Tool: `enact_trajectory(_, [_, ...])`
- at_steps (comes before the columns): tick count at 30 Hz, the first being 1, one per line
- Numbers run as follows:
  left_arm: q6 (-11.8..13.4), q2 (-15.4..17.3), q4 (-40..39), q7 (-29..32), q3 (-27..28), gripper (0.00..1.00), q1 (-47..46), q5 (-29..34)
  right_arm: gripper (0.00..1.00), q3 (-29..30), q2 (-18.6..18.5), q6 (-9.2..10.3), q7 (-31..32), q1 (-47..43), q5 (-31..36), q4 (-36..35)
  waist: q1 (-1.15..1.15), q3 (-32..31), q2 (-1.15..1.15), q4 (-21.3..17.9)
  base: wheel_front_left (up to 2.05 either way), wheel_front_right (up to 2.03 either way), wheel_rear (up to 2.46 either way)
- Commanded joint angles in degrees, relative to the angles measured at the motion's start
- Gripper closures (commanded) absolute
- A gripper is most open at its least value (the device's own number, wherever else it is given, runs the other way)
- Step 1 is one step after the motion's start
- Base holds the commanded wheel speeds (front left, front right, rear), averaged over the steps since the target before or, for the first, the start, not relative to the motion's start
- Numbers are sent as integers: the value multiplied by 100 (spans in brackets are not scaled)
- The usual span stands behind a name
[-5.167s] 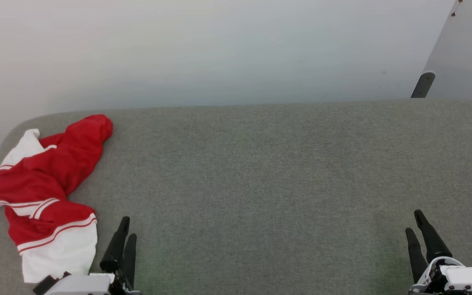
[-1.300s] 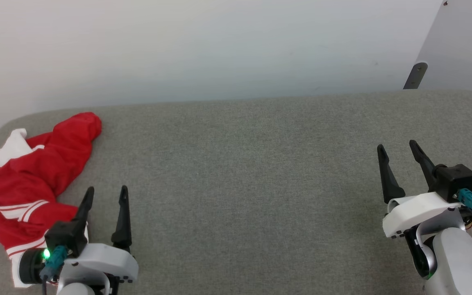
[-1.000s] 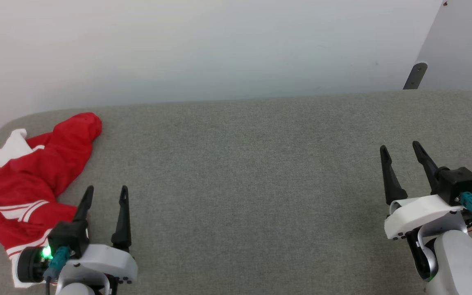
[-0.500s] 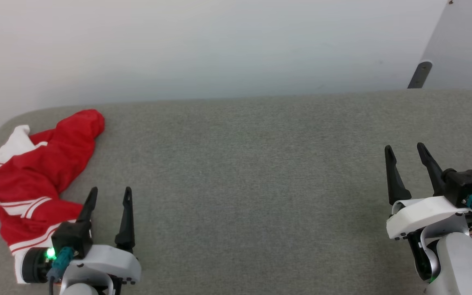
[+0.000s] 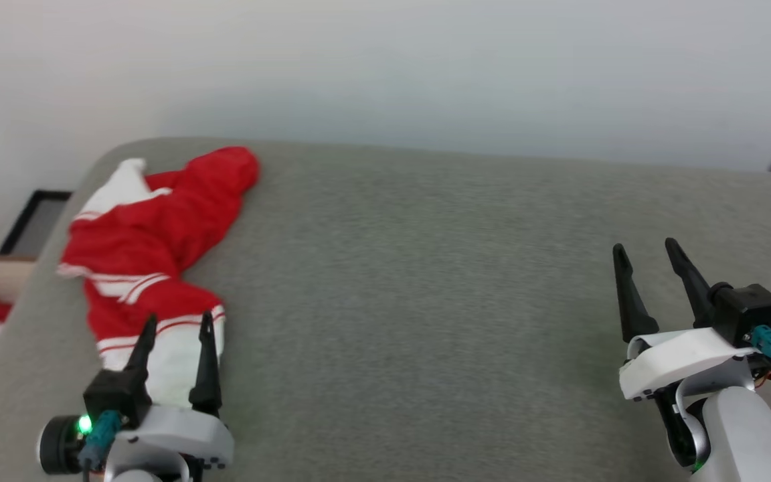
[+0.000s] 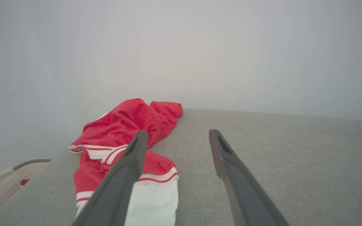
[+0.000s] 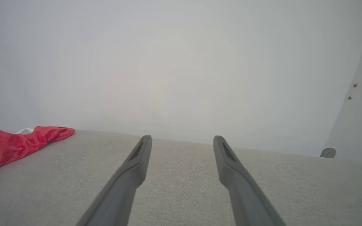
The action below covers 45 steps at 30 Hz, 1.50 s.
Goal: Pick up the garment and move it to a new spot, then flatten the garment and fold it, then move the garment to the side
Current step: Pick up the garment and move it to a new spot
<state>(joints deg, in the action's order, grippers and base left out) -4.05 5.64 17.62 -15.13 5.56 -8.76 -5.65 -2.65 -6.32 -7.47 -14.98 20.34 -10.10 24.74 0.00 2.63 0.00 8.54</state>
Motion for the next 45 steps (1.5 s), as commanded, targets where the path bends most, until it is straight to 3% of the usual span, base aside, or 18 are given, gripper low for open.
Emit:
enact_trajectory(1, [-7,-17,-3,-2,-11,0,72,2,0,-34,-6,-4,-28,-50,-31,-26,0,10,0,545,0,0,0])
enact_trajectory(12, [41,-134,-24,-2,-53,0,243,72,0,-398,27,-4,-18,-155,-193,8,0,-55,0,1989,0,0,0])
enact_trajectory(17, [161,-187,-236,-2,129,0,402,-32,0,-933,87,-3,-18,112,-267,121,0,80,0,2187,0,0,0])
enact_trajectory(26, [347,-259,-710,-2,435,0,830,-303,0,-1778,144,-3,-18,621,-585,448,0,169,0,2271,0,0,0])
enact_trajectory(33, [198,-270,-690,-2,390,0,806,-343,0,-1738,149,-3,-17,611,-743,475,0,176,0,2241,0,0,0])
enact_trajectory(41, [-256,-47,307,31,-353,0,-564,-231,0,-1069,105,-3,-17,73,-567,99,0,317,0,2069,0,0,0])
enact_trajectory(45, [-324,278,880,65,-525,0,-1646,-423,0,-1036,72,-3,-17,156,-407,-168,0,859,0,1464,0,0,0])
